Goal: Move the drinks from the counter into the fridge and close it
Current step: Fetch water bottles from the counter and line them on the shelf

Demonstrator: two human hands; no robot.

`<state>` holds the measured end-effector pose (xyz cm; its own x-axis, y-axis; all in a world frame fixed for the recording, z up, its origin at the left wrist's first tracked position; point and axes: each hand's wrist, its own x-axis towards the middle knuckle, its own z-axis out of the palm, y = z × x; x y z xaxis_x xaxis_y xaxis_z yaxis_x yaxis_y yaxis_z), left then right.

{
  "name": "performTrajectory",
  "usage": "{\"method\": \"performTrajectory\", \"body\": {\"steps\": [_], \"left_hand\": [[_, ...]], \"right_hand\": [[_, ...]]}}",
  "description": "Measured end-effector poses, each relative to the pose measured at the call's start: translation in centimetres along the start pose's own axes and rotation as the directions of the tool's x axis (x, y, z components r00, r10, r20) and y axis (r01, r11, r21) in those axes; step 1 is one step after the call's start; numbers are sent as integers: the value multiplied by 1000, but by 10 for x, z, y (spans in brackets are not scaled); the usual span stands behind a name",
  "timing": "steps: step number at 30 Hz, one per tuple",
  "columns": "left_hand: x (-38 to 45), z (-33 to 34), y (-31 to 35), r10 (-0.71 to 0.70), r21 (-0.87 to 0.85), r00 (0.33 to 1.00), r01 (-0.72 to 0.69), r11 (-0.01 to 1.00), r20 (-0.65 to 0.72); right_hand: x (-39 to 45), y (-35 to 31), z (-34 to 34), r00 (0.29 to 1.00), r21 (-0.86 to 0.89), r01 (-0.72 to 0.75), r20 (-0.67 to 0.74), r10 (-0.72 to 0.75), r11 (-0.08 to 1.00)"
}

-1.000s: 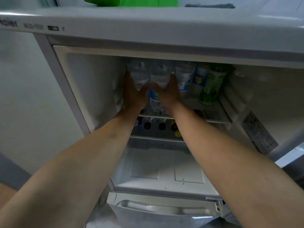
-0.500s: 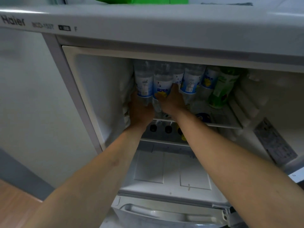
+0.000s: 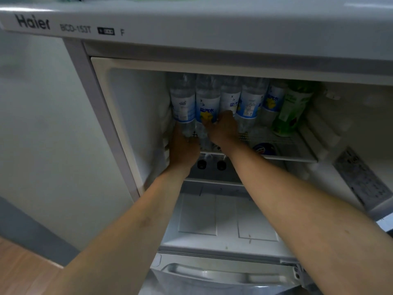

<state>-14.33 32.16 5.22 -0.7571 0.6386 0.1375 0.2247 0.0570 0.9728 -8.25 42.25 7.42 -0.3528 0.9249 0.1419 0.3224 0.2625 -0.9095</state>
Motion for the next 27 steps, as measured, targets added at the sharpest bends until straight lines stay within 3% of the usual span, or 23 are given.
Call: {"method": "performTrajectory", "body": {"steps": [4, 11, 20, 27], "left_hand": [[-27, -1, -14, -23, -139, 999, 27, 990, 27], [-65, -19, -52, -71, -381, 996, 46, 923, -51], [-124, -27, -82, -5, -210, 998, -9, 978, -69], [-236, 8, -117, 16, -76, 985, -3, 997, 171]], "right_hand": [[-10, 8, -8, 999, 18, 37, -8, -37, 999], [-42, 27, -26, 983, 59, 109, -153, -99, 992], [-143, 60, -61, 992, 262, -28, -112, 59, 965], [-273, 137, -124, 948, 297, -212, -168, 269, 931]]}}
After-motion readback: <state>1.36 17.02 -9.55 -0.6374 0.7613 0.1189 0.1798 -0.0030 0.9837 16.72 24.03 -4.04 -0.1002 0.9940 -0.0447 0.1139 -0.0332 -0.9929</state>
